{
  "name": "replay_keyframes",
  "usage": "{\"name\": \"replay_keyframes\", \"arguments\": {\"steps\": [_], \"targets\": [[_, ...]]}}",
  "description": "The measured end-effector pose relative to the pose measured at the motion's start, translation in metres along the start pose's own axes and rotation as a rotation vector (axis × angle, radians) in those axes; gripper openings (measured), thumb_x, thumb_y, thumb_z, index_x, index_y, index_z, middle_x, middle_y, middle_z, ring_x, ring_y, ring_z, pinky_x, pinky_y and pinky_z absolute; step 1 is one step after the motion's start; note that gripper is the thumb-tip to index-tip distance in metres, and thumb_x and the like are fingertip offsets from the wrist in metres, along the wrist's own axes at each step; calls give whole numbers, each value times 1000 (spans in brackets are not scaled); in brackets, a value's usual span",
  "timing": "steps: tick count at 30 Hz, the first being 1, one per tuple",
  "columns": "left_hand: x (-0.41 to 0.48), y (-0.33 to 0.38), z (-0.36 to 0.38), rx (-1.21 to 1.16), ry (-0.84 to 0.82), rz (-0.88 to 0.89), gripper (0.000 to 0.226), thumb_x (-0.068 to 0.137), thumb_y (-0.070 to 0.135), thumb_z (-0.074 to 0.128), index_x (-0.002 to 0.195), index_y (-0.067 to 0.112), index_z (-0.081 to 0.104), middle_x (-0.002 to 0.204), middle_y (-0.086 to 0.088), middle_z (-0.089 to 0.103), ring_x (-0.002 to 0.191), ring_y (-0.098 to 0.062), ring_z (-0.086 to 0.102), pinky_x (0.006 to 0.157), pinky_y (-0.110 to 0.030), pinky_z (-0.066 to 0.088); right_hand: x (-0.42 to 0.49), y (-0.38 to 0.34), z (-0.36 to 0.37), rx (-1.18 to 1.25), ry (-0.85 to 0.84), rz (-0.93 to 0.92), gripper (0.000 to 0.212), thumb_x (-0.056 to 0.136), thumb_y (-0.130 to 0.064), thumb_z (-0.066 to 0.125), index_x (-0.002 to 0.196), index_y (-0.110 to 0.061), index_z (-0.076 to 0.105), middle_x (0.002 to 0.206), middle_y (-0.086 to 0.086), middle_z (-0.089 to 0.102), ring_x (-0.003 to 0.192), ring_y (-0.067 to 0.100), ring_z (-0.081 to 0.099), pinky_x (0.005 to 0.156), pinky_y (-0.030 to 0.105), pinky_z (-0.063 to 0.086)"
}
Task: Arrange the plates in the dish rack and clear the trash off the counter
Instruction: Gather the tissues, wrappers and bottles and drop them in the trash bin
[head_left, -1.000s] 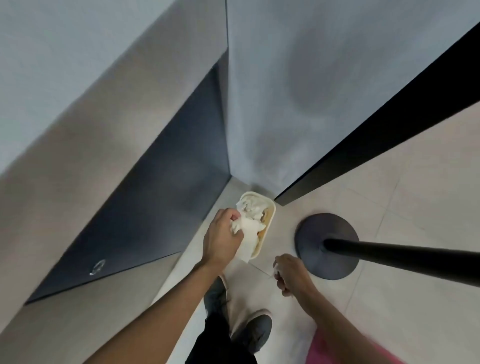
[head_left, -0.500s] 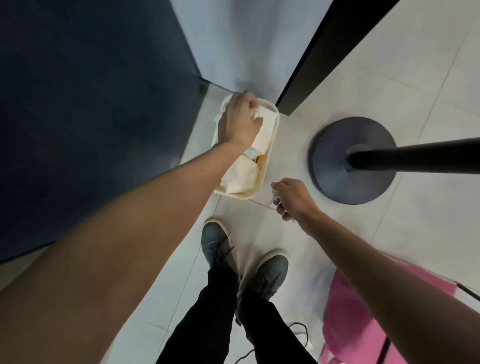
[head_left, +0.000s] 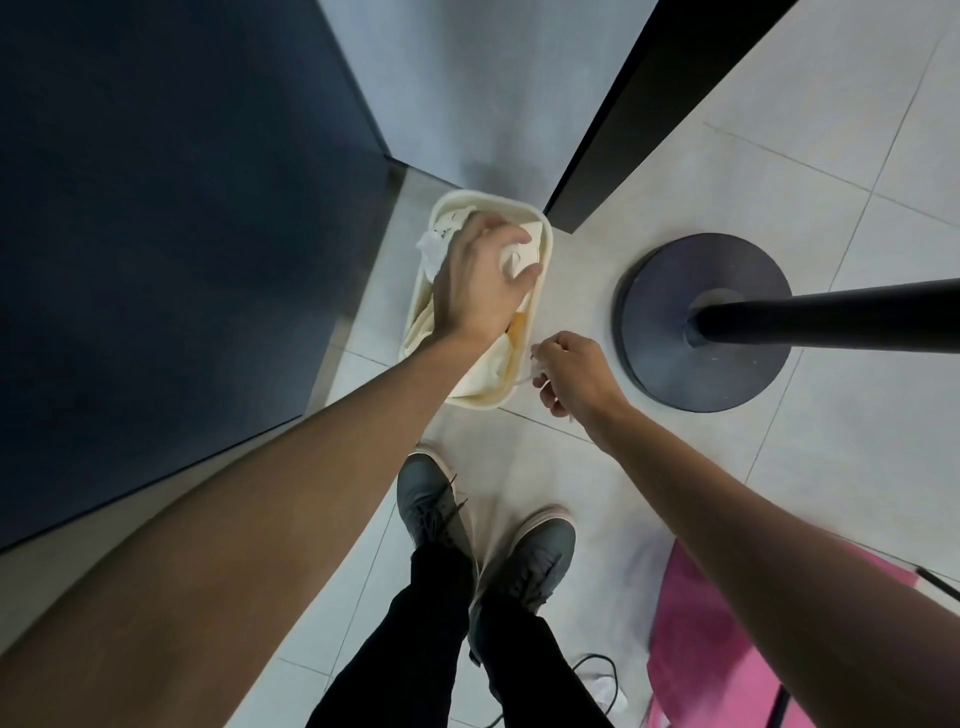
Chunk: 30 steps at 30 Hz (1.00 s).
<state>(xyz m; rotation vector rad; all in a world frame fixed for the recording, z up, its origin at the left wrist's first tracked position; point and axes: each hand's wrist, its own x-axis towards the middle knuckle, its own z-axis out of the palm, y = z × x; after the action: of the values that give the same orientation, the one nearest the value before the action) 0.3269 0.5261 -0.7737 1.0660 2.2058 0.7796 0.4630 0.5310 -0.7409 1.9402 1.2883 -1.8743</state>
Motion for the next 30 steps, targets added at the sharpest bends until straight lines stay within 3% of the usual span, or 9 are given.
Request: {"name": "replay_keyframes", "arguments": {"steps": [5,11,15,17,20,22,24,26,30], "targets": [[-12,0,16,-17,-81,89,28,84,11,71,109,22,75,121,8,63,106,-13,61,83,-35,55,1,1,-1,19,-9,-16,13,95,-12,45,91,-6,56,74,11,57,51,20,43,35,14,29],[-1,-30,37,-13,-149,-130,35,83,5,74,116,17,72,113,0,71,97,-18,68,85,-40,58,9,9,-2,28,-16,-28,18,94,-12,47,96,0,59,73,10,58,52,20,46,39,19,35],[4,-32,36,7,-152,-124,29,84,12,76,113,17,72,111,1,70,92,-17,69,83,-39,58,14,11,-3,2,-10,-46,20,94,-14,47,99,0,60,75,8,60,53,19,49,42,21,37],[2,-30,30,-36,-136,-117,26,85,14,75,111,16,71,111,2,69,88,-14,68,79,-35,58,17,8,-2,-16,-5,-73,18,94,-16,47,98,-3,59,77,8,62,55,19,52,46,23,39],[-8,-30,13,-137,-53,-145,17,90,12,70,106,14,71,107,4,71,82,-7,65,72,-14,52,21,-8,5,-37,9,-148,16,95,-18,48,104,-8,57,88,10,65,66,20,59,47,19,41],[-17,-35,-1,-207,25,-176,12,93,9,64,103,12,71,104,5,71,79,-2,62,69,-9,48,26,-24,11,-27,-6,-185,23,96,-23,51,115,-10,55,101,12,67,76,22,64,55,25,49],[-27,-39,-17,-271,81,-230,13,96,8,60,101,12,71,102,4,71,82,-4,62,73,-14,52,28,-40,17,19,-83,-156,46,97,-37,52,136,-13,47,126,12,60,101,27,65,79,38,57],[-39,-42,-34,-314,122,-289,14,98,11,57,103,11,70,99,5,70,86,-4,63,78,-27,57,25,-49,18,106,-156,-76,63,97,-52,46,149,-19,33,149,7,44,129,31,51,103,49,47],[-66,-29,-65,-345,128,-382,14,97,7,56,105,10,68,99,2,70,89,-13,64,76,-21,55,-2,-52,6,228,-207,82,53,105,-48,30,148,-18,36,146,10,42,135,35,42,110,51,39]]}}
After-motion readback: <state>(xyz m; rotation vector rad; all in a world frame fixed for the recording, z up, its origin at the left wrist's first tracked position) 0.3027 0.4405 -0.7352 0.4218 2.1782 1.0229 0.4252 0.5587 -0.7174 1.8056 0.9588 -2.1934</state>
